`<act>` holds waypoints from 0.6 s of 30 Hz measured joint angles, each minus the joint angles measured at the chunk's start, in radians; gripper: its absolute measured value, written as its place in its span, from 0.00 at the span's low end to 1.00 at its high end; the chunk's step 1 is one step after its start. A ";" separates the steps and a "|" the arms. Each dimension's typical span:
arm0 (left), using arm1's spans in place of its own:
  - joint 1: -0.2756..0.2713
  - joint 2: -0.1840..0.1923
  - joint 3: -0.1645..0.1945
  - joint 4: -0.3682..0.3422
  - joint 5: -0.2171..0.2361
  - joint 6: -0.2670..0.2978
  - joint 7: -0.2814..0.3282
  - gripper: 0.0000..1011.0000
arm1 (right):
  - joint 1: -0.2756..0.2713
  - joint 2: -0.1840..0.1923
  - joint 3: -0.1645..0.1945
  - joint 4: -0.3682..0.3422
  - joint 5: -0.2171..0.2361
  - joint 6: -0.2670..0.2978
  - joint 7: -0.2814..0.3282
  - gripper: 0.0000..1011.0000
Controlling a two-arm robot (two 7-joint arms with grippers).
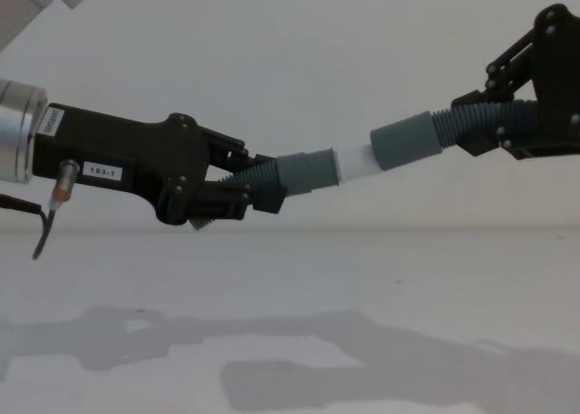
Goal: Use both hands to pick up one end of the pipe from the table, align the ends, and insert them.
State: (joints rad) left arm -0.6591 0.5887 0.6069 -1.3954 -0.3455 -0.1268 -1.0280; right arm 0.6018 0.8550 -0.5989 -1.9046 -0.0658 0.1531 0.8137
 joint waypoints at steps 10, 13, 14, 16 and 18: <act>0.000 0.000 0.000 0.000 0.000 0.000 0.000 0.30 | -0.004 -0.001 0.002 -0.004 -0.010 0.009 -0.002 0.22; 0.000 0.000 0.000 0.000 0.000 0.000 0.000 0.30 | -0.005 -0.002 0.002 -0.005 -0.013 0.012 -0.003 0.22; 0.000 0.000 0.000 0.000 0.000 0.000 0.000 0.30 | -0.005 -0.002 0.002 -0.005 -0.014 0.013 -0.003 0.22; 0.000 0.000 0.000 0.000 0.000 0.000 0.000 0.30 | -0.005 -0.002 0.002 -0.005 -0.015 0.014 -0.002 0.22; 0.000 0.000 0.000 0.000 0.000 0.000 0.000 0.30 | -0.005 -0.002 0.003 -0.005 -0.017 0.015 -0.002 0.22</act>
State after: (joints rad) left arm -0.6591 0.5887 0.6069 -1.3955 -0.3458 -0.1269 -1.0279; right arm 0.5969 0.8529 -0.5962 -1.9095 -0.0828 0.1678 0.8115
